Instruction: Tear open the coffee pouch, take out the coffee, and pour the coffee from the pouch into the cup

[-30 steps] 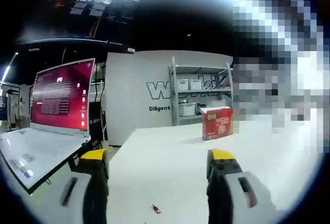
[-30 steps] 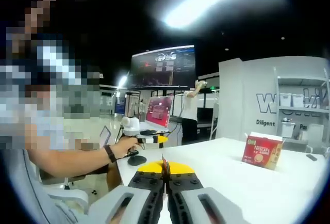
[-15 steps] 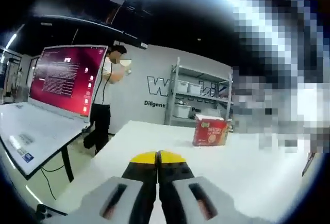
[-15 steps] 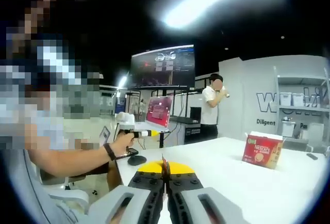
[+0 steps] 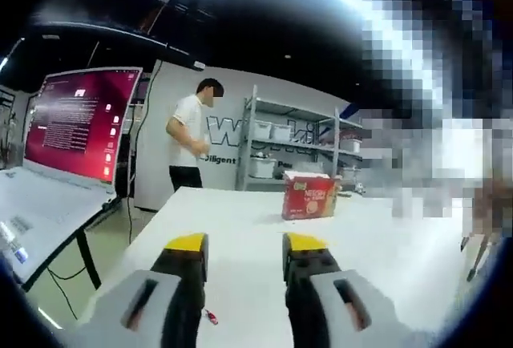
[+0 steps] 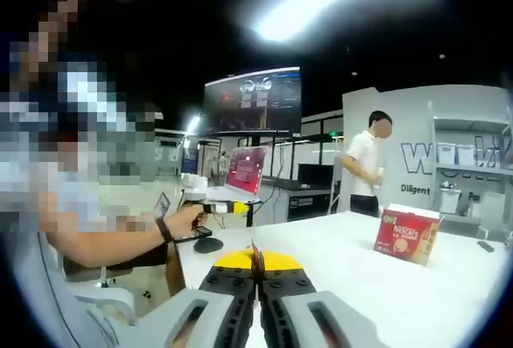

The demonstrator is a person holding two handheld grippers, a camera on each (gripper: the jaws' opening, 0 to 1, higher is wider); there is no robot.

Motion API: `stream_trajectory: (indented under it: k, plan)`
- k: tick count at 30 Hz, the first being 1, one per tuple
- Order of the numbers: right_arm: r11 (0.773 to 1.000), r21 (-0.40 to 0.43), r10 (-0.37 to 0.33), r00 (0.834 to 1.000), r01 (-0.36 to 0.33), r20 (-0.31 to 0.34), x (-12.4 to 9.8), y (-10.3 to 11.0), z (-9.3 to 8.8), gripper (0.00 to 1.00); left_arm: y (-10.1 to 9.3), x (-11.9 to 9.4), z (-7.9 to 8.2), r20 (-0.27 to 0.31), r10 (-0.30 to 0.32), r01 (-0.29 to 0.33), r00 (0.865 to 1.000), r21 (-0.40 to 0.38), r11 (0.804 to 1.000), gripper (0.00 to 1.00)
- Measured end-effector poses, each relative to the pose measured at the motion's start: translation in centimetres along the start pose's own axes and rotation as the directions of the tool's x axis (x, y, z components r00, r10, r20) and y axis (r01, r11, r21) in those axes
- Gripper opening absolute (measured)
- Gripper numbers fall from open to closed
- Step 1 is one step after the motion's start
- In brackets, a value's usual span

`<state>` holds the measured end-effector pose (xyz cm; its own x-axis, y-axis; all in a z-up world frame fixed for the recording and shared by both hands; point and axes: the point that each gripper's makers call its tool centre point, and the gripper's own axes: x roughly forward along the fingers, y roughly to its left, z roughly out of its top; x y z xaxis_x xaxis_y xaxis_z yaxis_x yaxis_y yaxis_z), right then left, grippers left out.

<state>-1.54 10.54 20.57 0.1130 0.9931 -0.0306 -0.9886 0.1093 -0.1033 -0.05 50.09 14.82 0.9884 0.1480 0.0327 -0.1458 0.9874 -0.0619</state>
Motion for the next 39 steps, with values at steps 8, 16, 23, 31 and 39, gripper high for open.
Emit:
stream_trajectory:
  k: [8, 16, 23, 31, 39]
  plan:
    - [0.996, -0.027, 0.08, 0.997, -0.08, -0.021, 0.1, -2.2, 0.6, 0.01, -7.3, 0.4, 0.1, -0.016, -0.251, 0.252, 0.968, 0.046, 0.967, 0.57]
    - [0.991, -0.037, 0.129, 0.99, -0.131, -0.052, -0.7, -3.3, 0.8, 0.01, -14.3, -1.1, 1.0, -0.05, -0.474, 0.475, 0.879, 0.0, 0.88, 0.48]
    - [0.979, -0.017, 0.2, 0.979, -0.201, -0.05, -1.1, -2.5, 1.6, 0.01, -28.1, -4.5, 0.9, -0.152, -0.768, 0.782, 0.622, 0.066, 0.62, 0.46]
    - [0.956, 0.005, 0.294, 0.955, -0.294, -0.029, -2.0, -0.8, 3.3, 0.01, -38.9, -7.4, 0.4, -0.25, -0.89, 0.922, 0.382, 0.041, 0.384, 0.38]
    - [0.939, -0.01, 0.343, 0.939, -0.343, -0.04, -2.9, 0.7, 3.8, 0.01, -41.9, -7.3, -1.0, -0.286, -0.907, 0.946, 0.311, -0.005, 0.326, 0.25]
